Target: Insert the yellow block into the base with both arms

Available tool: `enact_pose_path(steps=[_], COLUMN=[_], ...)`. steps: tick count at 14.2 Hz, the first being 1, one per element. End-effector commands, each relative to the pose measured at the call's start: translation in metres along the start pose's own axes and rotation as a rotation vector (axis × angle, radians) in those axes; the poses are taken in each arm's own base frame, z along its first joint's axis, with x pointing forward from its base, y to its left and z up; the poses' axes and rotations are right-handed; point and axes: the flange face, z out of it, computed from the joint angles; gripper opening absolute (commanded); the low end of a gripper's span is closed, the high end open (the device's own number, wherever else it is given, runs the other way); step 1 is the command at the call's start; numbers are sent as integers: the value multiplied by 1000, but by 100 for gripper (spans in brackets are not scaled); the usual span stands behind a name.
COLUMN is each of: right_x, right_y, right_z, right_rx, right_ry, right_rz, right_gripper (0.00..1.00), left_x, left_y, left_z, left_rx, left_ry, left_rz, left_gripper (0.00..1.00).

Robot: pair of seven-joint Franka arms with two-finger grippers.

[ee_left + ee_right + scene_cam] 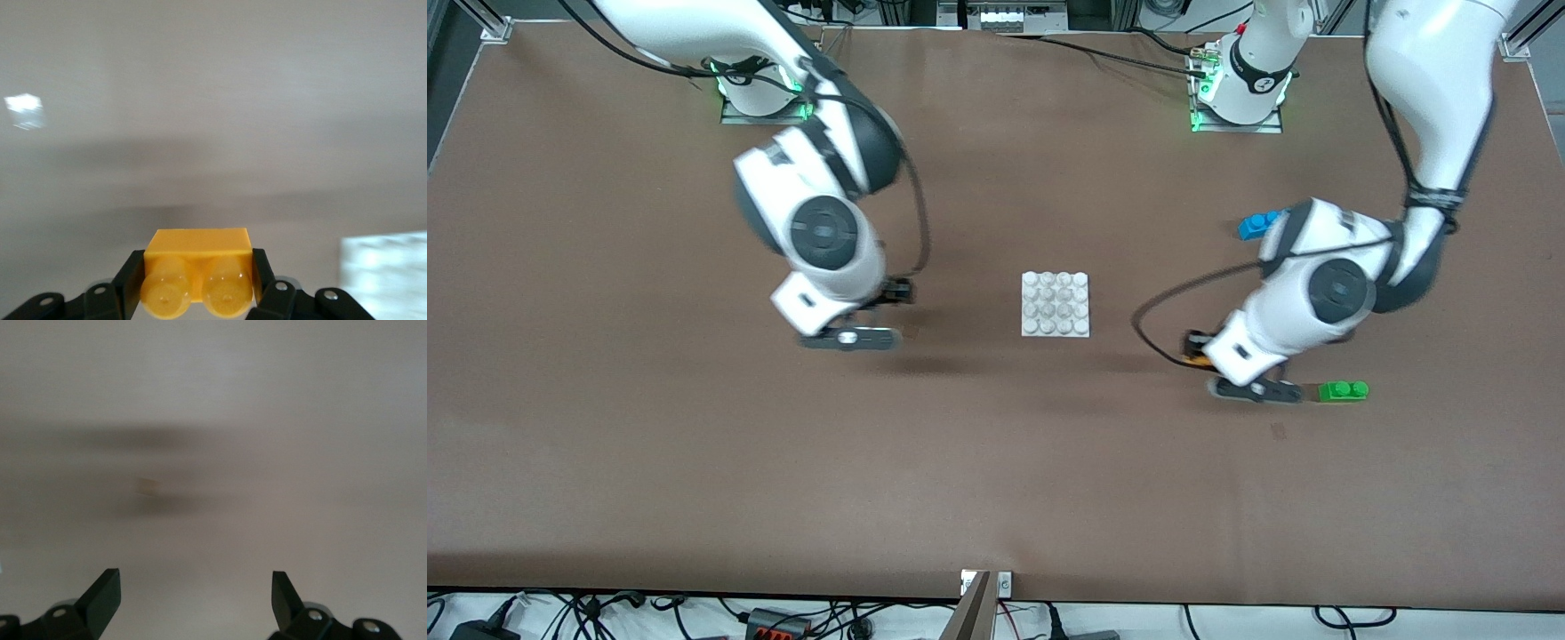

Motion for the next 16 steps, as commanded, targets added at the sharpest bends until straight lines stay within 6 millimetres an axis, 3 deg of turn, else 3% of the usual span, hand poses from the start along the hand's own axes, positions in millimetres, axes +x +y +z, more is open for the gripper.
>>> enact_pose_path(steps=[1,4,5,6,9,11,13,16], right_x=[-16,-27,-36,-48,-82,-91,-96,-101], right_y=[82,180,198,231,309,348,385,409], right_z=[-50,-91,-94,-93,-81,-85,-100,-105], right_rx=[-36,35,81,125,198,206,205,169], right_ry=[-24,-31,-41,-40,70,86,134,125], right_rz=[-49,-113,-139,-115,-123,-80,-32,-4], right_gripper=[100,100,100,100,100,100,100,100], left_x=[-28,-56,-65,-69,-93,-104,-105,-120], left_y=[70,131,150,160,169,173,173,182], left_z=[-2,6,10,18,53,72,78,87], left_rx=[-19,-34,-46,-57,-36,-35,-22,3], left_ry=[-29,-31,-18,-12,61,104,112,120], left_rz=[-93,-95,-78,-65,-67,-84,-72,-67], left_gripper=[55,55,55,55,55,55,55,55])
